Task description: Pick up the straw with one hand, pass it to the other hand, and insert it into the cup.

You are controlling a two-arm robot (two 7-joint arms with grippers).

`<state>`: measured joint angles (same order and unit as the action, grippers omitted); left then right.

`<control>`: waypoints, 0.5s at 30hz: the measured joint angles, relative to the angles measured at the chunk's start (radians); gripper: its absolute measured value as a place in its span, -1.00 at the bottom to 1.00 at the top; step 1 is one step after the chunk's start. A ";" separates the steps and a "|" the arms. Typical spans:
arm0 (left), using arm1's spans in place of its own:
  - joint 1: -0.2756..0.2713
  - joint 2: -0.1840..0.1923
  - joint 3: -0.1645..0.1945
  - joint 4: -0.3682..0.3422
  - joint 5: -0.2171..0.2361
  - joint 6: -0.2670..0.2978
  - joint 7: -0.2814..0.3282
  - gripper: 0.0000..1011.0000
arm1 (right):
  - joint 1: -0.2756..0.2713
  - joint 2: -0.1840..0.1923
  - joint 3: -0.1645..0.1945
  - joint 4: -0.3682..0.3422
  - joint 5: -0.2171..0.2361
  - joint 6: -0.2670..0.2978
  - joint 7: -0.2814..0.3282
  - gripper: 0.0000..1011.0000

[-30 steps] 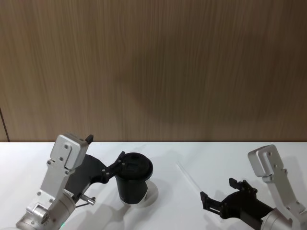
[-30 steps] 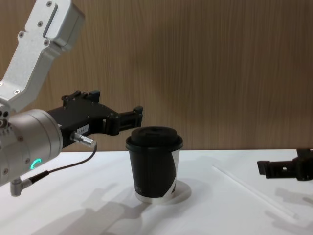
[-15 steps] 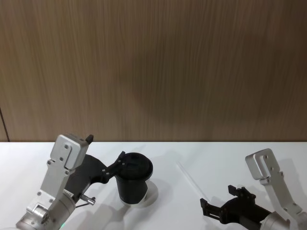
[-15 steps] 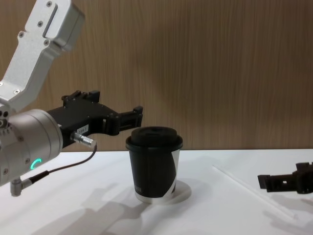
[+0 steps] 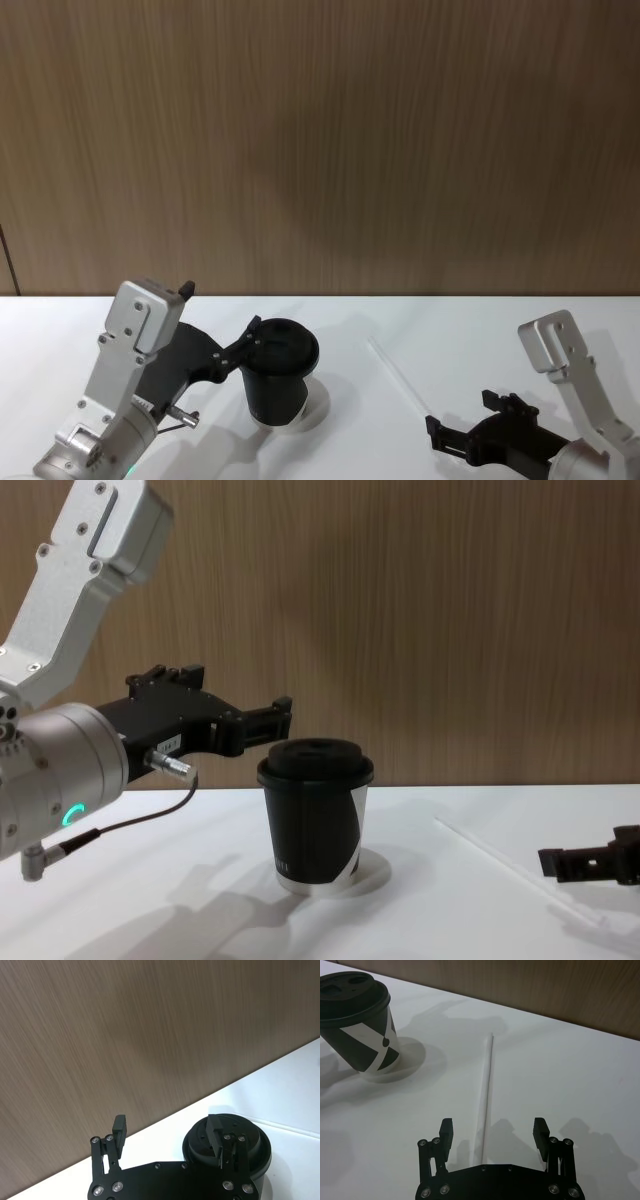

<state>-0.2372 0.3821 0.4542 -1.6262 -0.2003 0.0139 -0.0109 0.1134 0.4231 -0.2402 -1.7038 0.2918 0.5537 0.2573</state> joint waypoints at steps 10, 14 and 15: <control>0.000 0.000 0.000 0.000 0.000 0.000 0.000 0.98 | 0.020 0.004 0.008 0.041 0.011 -0.005 0.021 0.98; 0.000 0.000 0.000 0.000 0.000 0.000 0.000 0.98 | 0.028 0.006 0.008 0.056 0.015 -0.007 0.030 0.98; 0.000 0.000 0.000 0.000 0.000 0.000 0.000 0.98 | 0.031 0.007 0.007 0.062 0.017 -0.007 0.034 0.98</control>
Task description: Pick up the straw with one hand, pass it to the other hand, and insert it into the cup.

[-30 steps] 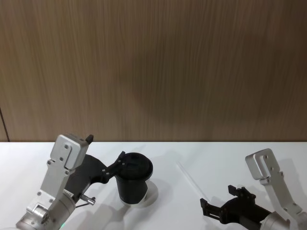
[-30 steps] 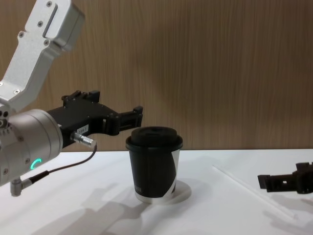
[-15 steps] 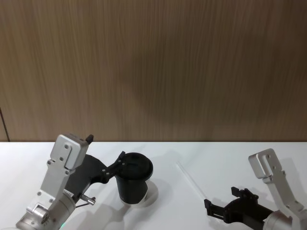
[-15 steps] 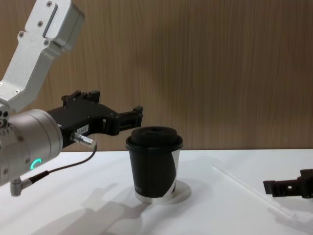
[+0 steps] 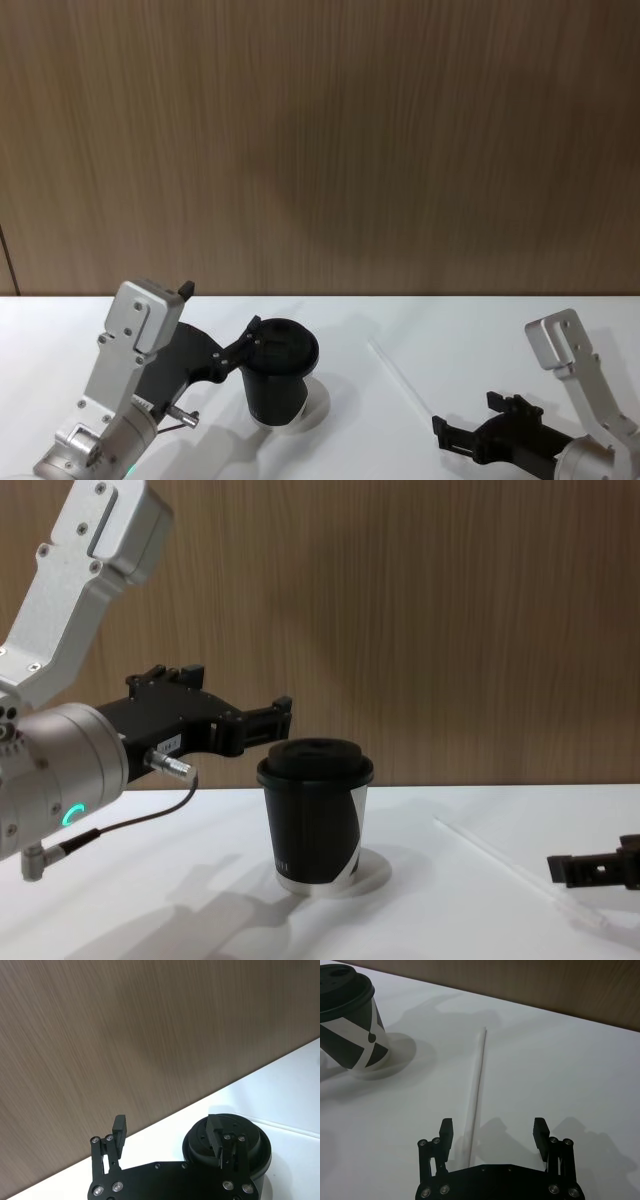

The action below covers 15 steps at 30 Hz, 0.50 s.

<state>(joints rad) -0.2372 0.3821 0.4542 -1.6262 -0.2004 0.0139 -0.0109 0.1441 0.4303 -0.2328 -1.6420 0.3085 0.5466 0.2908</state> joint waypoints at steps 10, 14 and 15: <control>0.000 0.000 0.000 0.000 0.000 0.000 0.000 0.98 | 0.018 0.004 -0.012 0.031 0.009 -0.001 0.017 0.98; 0.000 0.000 0.000 0.000 0.000 0.000 0.000 0.98 | 0.024 0.005 -0.017 0.039 0.010 0.000 0.018 0.98; 0.000 0.000 0.000 0.000 0.000 0.000 0.000 0.98 | 0.026 0.006 -0.020 0.042 0.010 0.001 0.018 0.98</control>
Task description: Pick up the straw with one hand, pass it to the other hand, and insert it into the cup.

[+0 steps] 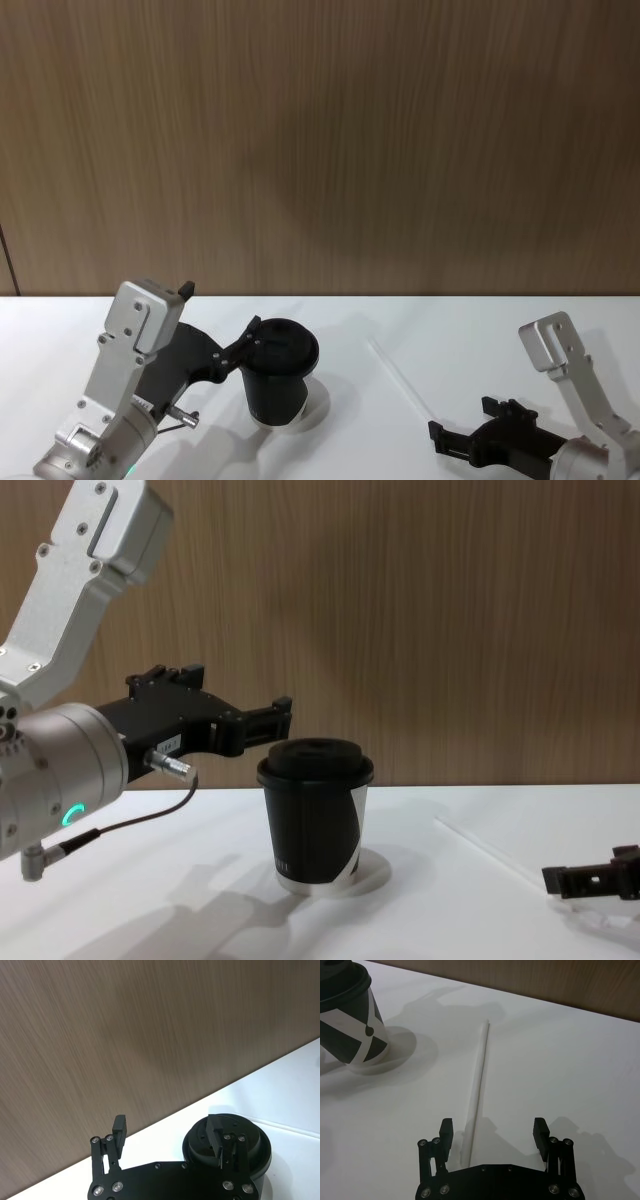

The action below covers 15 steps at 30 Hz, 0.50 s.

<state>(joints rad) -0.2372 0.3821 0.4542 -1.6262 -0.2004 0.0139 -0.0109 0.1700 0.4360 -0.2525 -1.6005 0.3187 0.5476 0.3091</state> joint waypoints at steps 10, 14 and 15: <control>0.000 0.000 0.000 0.000 0.000 0.000 0.000 0.98 | 0.012 -0.001 -0.009 0.018 -0.003 0.004 -0.003 0.98; 0.000 0.000 0.000 0.000 0.000 0.000 0.000 0.98 | 0.015 -0.003 -0.010 0.023 -0.006 0.006 -0.005 0.98; 0.000 0.000 0.000 0.000 0.000 0.000 0.000 0.98 | 0.016 -0.004 -0.010 0.024 -0.007 0.007 -0.006 0.98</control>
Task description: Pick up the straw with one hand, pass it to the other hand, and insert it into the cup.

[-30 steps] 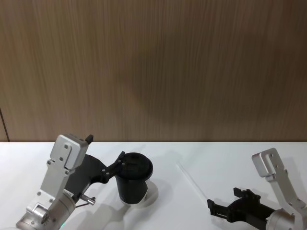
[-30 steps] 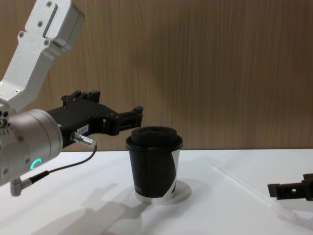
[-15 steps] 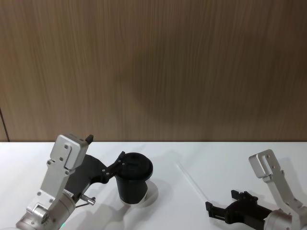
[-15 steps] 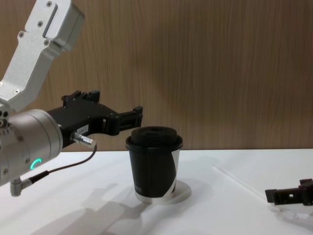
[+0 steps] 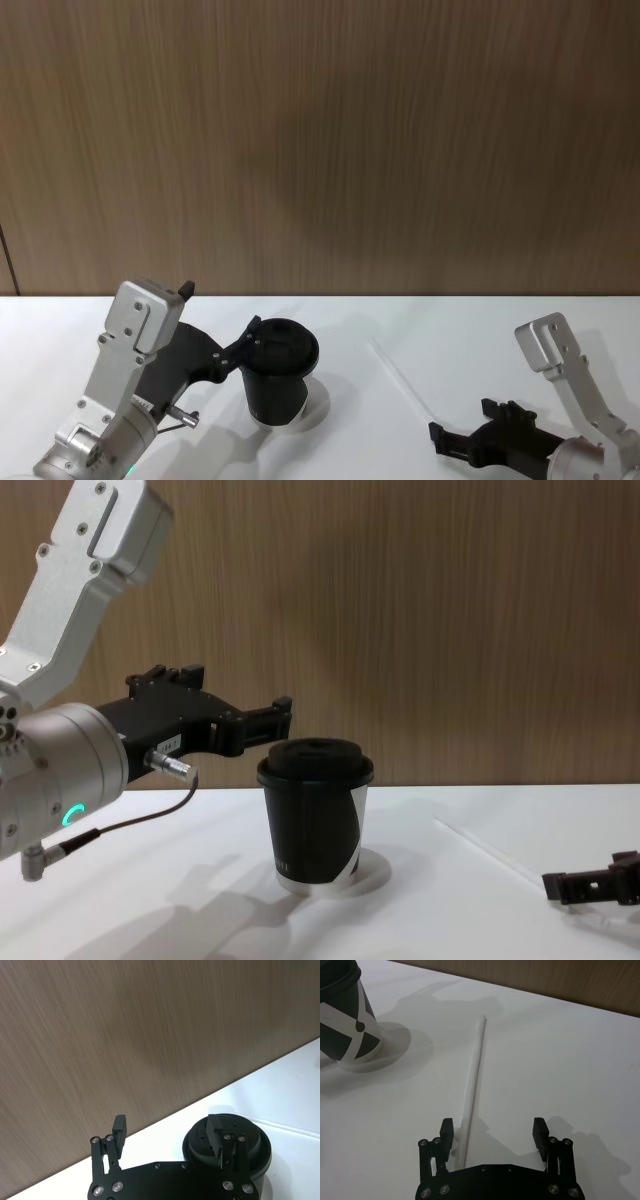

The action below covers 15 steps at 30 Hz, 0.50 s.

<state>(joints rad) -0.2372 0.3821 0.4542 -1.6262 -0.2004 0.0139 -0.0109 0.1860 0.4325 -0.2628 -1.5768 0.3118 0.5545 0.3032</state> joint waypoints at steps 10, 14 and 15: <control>0.000 0.000 0.000 0.000 0.000 0.000 0.000 0.98 | 0.002 -0.001 -0.002 0.002 -0.003 0.010 0.000 0.55; 0.000 0.000 0.000 0.000 0.000 0.000 0.000 0.98 | 0.003 0.002 -0.006 -0.002 -0.002 0.016 0.005 0.34; 0.000 0.000 0.000 0.000 0.000 0.000 0.000 0.98 | 0.003 0.003 -0.006 -0.003 -0.002 0.018 0.006 0.22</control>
<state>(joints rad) -0.2372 0.3821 0.4542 -1.6262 -0.2004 0.0139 -0.0109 0.1886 0.4354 -0.2693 -1.5800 0.3097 0.5723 0.3091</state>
